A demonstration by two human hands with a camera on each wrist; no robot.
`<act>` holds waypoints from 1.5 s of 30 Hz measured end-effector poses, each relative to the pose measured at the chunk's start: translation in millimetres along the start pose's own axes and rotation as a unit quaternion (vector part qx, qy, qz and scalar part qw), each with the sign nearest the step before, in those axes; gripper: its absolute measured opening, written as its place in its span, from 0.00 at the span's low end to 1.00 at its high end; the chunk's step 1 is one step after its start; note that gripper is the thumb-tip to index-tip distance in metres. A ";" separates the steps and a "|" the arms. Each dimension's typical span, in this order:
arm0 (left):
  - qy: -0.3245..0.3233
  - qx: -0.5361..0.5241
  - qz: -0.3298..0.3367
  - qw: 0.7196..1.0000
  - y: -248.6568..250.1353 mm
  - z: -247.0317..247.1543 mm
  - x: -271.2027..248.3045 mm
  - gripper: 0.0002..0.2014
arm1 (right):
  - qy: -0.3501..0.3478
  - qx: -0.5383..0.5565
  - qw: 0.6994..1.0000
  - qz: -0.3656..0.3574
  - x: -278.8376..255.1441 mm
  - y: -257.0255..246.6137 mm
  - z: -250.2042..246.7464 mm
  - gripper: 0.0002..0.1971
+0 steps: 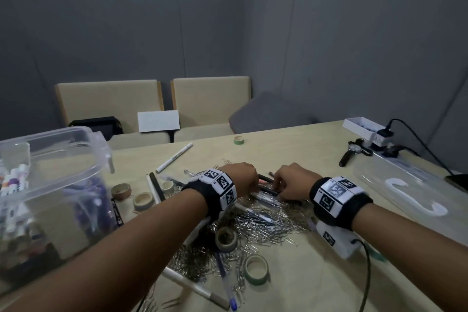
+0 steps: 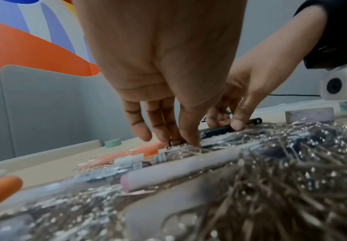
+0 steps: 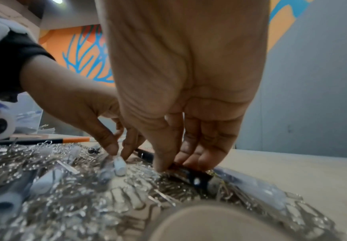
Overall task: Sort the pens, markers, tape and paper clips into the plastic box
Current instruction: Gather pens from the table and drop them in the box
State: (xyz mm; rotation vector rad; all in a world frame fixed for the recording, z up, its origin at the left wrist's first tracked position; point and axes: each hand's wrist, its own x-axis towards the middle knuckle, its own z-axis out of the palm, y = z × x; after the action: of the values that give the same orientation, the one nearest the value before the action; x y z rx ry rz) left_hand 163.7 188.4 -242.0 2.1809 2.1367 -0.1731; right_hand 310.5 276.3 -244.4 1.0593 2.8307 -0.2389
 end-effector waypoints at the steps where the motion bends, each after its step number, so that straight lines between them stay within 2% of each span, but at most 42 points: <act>1: -0.002 0.004 0.005 1.000 0.0 0.0 1.4 0.12 | -0.005 0.004 1.000 0.002 -0.3 1.7 0.5 0.13; 6: -0.004 0.024 0.039 0.999 -7.9 5.8 1.1 0.12 | -0.036 0.027 0.999 0.012 -3.6 11.2 -5.4 0.16; 13: 0.005 0.013 0.053 0.999 -15.0 5.8 -2.6 0.08 | -0.031 0.016 0.999 0.036 -3.8 26.0 -21.8 0.13; 15: 0.024 -0.025 0.046 0.998 -18.6 1.6 -5.6 0.06 | -0.029 0.030 0.998 0.043 -0.3 26.6 -22.4 0.13; 18: 0.084 -0.070 0.039 0.993 -26.2 -5.5 -8.0 0.09 | -0.021 0.069 0.996 0.053 7.4 21.8 -18.7 0.12; 20: 0.099 -0.090 0.026 0.991 -30.1 -9.6 -7.8 0.10 | -0.002 0.079 0.996 0.051 14.5 16.8 -13.7 0.12; 23: 0.071 -0.096 0.013 0.993 -30.3 -14.5 -8.6 0.10 | 0.028 0.055 0.998 0.034 27.1 9.0 -5.3 0.11; 26: 0.038 -0.074 0.011 0.997 -24.3 -14.4 -11.7 0.08 | 0.002 0.005 1.000 0.018 35.7 1.2 -2.5 0.14; 31: 0.006 -0.069 0.052 0.996 -9.9 -5.9 -8.6 0.06 | -0.014 -0.043 0.999 0.018 40.9 -4.1 -2.9 0.13; 35: -0.034 -0.109 0.089 0.989 -0.6 -1.6 -4.2 0.10 | 0.018 -0.005 0.999 0.033 38.0 1.5 -12.5 0.12; 38: -0.050 -0.101 0.104 0.988 2.8 3.8 -1.3 0.11 | 0.009 0.021 0.999 0.050 31.3 12.2 -24.2 0.11; 41: -0.044 -0.086 0.101 0.990 3.9 7.3 1.5 0.10 | -0.022 0.038 0.995 0.087 26.4 25.0 -26.9 0.08; 45: 0.013 -0.081 0.099 0.992 3.7 1.5 -2.3 0.09 | -0.042 0.061 0.988 0.136 26.0 41.3 -20.4 0.10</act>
State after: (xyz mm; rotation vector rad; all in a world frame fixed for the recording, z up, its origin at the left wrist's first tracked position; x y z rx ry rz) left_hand 167.3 185.8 -243.3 2.2906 1.8586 0.0411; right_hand 317.3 327.5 -233.0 1.4075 2.5889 -0.4243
